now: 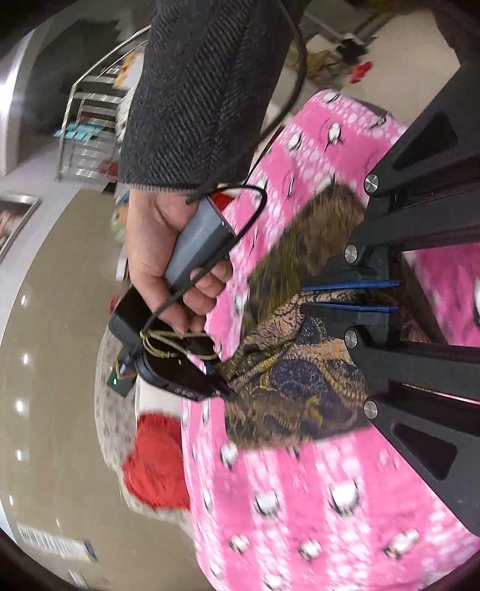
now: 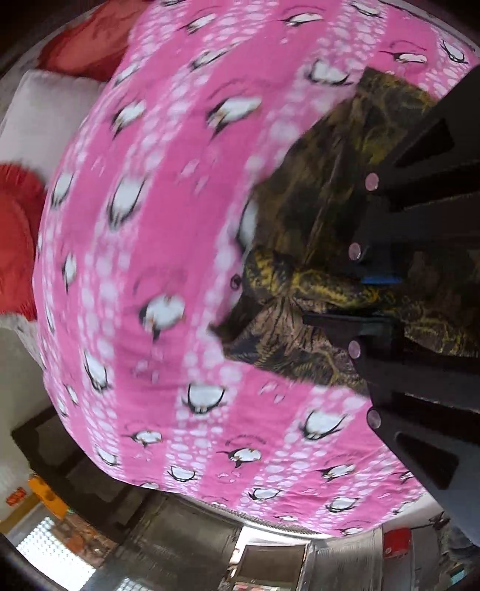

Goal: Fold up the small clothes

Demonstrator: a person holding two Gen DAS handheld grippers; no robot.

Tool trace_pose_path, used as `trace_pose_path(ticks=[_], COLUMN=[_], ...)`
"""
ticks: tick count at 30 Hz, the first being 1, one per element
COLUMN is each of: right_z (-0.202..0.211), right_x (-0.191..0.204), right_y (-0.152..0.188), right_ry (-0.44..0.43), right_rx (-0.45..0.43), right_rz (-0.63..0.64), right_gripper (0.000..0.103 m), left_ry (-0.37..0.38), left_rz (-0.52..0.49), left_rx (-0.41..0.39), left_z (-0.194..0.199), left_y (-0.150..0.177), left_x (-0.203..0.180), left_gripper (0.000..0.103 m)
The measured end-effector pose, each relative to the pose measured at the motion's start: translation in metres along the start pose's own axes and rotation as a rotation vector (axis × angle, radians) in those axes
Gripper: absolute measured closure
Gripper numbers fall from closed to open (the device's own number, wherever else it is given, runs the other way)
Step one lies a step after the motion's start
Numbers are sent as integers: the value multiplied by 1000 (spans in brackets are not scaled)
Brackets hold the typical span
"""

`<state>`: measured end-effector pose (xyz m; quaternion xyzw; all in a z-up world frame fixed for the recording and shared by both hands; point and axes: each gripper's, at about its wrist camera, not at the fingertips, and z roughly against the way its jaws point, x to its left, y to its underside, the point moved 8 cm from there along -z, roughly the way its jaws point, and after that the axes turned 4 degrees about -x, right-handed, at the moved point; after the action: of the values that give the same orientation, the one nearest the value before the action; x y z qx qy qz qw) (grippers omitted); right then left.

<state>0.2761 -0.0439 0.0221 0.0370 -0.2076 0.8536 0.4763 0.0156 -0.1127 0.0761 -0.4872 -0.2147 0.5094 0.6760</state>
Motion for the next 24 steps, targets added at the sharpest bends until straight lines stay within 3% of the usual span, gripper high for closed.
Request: trace_pose_path(ticks=[6,12,17,20,22,24], right_z=[28,39,20,0,5,20], right_x=[-83,-152,-183,-195,-198,-197], right_y=[28,56,77,89,91,95], right_ry=[-35,-51,-107,-92,-141,-123], right_rx=[-42,-62,-49,-58,-104,-129], right_rz=[-89,-179,-226,-259,-311,-314], right_gripper=[92,92,92,78,77,74], left_ry=[98,155,172,207,209,219], left_rz=[-91,-126,-120,-83,-44,-8], left_rx=[71,124,208,301,322,292], left_z=[-55,-98,-124,-134,-124,-94], left_y=[-2,3,27,49,51,40], left_x=[-71,-115,-124,-124,-115,-101], left_gripper=[103,103,103,103,103,103])
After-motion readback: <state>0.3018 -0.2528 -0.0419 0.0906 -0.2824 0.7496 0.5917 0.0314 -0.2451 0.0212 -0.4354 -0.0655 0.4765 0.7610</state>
